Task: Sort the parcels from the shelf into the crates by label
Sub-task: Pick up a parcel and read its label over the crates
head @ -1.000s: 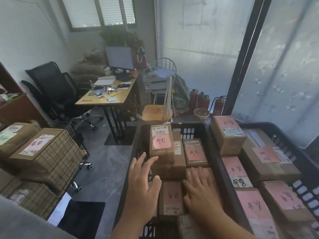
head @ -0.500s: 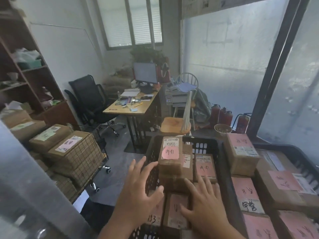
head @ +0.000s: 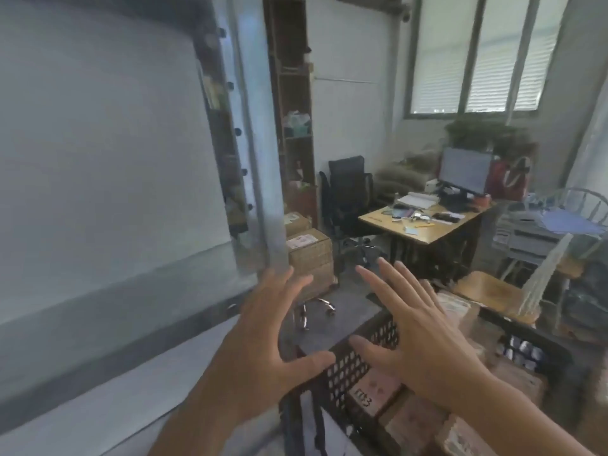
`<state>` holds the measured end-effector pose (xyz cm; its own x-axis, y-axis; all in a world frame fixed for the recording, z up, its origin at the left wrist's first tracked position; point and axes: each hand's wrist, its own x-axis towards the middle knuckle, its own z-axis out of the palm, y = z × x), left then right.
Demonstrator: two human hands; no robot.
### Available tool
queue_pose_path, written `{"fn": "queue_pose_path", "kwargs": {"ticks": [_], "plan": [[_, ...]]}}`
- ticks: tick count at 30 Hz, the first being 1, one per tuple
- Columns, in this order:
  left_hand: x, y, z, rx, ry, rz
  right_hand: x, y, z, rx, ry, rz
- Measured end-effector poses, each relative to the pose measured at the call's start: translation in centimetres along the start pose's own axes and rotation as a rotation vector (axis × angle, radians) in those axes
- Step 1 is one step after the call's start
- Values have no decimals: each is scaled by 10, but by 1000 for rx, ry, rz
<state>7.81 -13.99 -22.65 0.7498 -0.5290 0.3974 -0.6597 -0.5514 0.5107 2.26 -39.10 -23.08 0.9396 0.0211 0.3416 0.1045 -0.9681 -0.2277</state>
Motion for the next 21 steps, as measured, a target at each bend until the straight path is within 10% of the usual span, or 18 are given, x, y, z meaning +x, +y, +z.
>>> {"fn": "queue_pose_path", "kwargs": {"ticks": [21], "plan": [[-518, 15, -352, 552, 588, -686, -102, -573, 17, 573, -151, -956]]}}
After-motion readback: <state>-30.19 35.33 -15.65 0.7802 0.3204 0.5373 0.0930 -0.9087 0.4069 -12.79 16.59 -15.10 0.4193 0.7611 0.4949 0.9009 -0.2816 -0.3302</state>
